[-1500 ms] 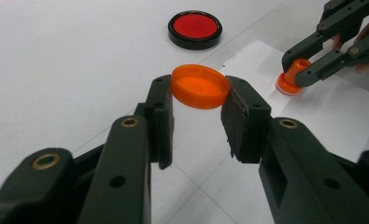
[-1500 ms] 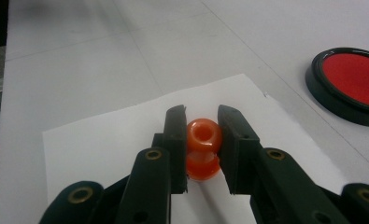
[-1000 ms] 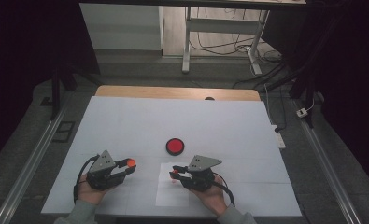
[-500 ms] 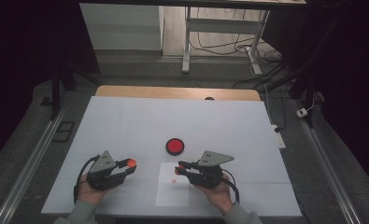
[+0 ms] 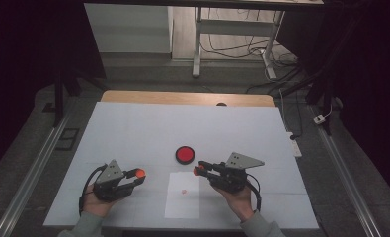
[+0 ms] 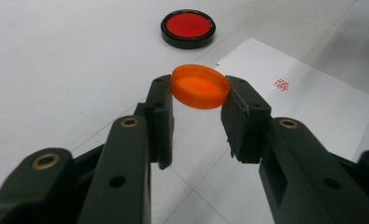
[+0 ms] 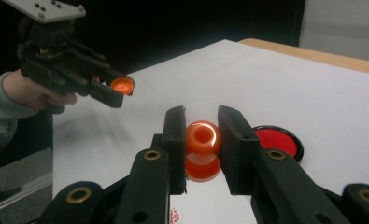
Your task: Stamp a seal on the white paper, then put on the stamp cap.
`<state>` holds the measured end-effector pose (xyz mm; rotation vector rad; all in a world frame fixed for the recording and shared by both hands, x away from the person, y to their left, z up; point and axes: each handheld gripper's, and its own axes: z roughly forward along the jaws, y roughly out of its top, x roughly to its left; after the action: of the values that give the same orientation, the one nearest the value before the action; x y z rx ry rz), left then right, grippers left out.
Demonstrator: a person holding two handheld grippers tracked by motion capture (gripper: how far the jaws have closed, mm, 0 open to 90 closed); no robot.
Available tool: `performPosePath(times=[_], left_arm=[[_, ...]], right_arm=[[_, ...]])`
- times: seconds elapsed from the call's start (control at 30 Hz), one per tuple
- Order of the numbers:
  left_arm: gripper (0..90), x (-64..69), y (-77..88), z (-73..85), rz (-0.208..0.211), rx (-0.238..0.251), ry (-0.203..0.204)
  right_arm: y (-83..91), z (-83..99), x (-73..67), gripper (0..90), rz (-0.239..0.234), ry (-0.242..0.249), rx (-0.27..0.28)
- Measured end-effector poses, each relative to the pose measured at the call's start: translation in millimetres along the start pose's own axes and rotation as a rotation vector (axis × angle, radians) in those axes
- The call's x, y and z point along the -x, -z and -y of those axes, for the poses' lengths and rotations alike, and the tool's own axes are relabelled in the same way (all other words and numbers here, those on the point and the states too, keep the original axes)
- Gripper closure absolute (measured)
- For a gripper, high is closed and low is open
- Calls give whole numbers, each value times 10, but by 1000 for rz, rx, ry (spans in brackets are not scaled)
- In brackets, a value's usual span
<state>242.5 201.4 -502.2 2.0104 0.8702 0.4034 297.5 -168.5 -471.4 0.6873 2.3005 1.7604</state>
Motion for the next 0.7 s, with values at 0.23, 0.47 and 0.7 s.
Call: performPosePath(times=[0.23,0.47,0.7], left_arm=[[644,3,-6,-3,4,0,0],[644,15,-11,-4,3,-1,-4],[644,27,-37,-17,8,-7,-9]], right_arm=[[27,-14,18,723,3,-6,17],[15,-7,12,722,0,-8,12],[18,-12,12,723,-1,-7,17]])
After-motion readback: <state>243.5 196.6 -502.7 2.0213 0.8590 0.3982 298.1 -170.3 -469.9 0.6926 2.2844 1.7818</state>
